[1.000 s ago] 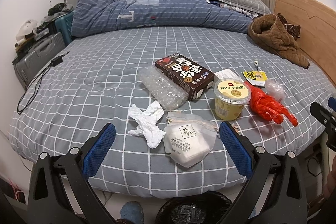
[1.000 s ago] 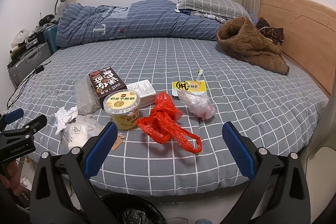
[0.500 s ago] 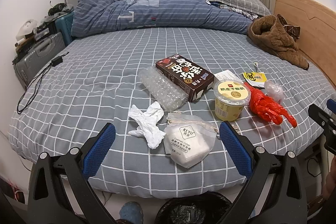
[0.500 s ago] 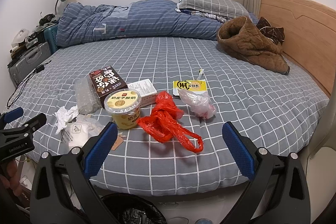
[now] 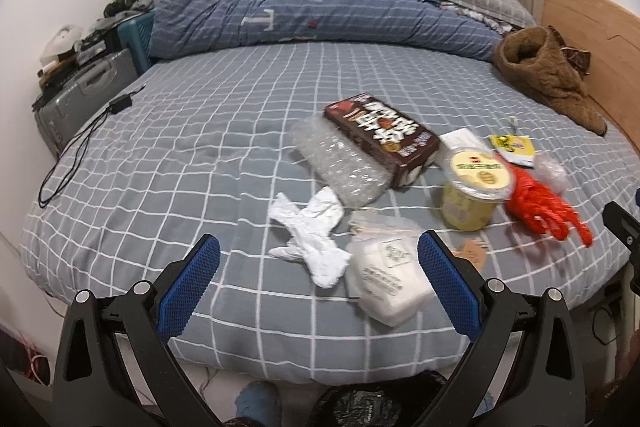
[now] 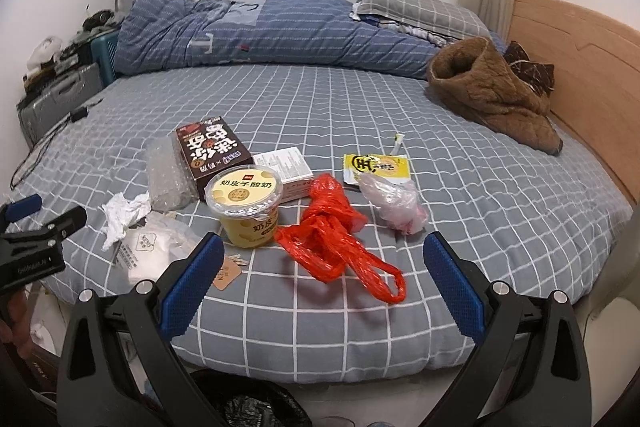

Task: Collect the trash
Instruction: 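Grasp the white tissue with the left gripper while the right gripper grasps the red bag, then carry the tissue and red bag with both grippers over the black bin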

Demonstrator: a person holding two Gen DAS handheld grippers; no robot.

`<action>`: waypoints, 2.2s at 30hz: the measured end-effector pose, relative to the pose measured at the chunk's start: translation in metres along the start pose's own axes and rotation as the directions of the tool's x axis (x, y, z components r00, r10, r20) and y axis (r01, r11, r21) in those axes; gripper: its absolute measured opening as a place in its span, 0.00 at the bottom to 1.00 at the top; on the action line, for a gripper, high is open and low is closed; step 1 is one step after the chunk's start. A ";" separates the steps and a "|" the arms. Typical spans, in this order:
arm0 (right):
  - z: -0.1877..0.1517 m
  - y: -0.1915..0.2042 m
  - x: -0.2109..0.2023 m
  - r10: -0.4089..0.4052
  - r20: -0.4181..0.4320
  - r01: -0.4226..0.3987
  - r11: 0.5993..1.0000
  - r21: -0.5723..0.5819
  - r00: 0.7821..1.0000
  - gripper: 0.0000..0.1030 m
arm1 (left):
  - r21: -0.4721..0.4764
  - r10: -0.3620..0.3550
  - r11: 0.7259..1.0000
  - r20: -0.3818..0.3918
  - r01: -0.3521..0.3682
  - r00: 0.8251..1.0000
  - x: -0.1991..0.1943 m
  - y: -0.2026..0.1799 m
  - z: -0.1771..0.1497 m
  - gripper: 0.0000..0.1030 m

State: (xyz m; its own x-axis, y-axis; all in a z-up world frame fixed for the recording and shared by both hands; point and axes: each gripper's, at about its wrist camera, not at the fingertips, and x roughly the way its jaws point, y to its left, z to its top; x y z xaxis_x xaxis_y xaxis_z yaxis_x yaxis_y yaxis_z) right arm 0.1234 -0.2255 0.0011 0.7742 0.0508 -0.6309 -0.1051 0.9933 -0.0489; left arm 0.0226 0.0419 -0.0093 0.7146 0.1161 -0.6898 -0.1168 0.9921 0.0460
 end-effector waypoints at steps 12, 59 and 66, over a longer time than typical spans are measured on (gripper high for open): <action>-0.009 0.004 0.068 0.012 -0.088 -0.010 1.000 0.021 0.996 0.89 | -0.037 0.037 0.999 -0.105 -0.041 0.994 0.073 0.027 -0.005 0.93; -0.014 -0.015 0.093 0.074 -0.135 -0.066 0.996 0.057 0.988 0.14 | -0.065 0.018 0.998 -0.125 -0.026 0.992 0.098 0.030 0.001 0.19; -0.010 -0.013 0.079 0.077 -0.123 -0.071 0.996 0.051 0.989 0.14 | -0.057 -0.017 0.998 -0.116 0.011 0.993 0.084 0.025 0.004 0.16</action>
State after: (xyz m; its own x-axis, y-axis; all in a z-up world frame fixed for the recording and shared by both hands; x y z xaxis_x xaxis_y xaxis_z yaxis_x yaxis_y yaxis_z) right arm 0.1795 -0.2359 -0.0562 0.6809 0.1141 -0.7234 -0.1281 0.9911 0.0358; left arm 0.0822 0.0769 -0.0635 0.6313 0.0924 -0.7700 -0.1484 0.9889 -0.0029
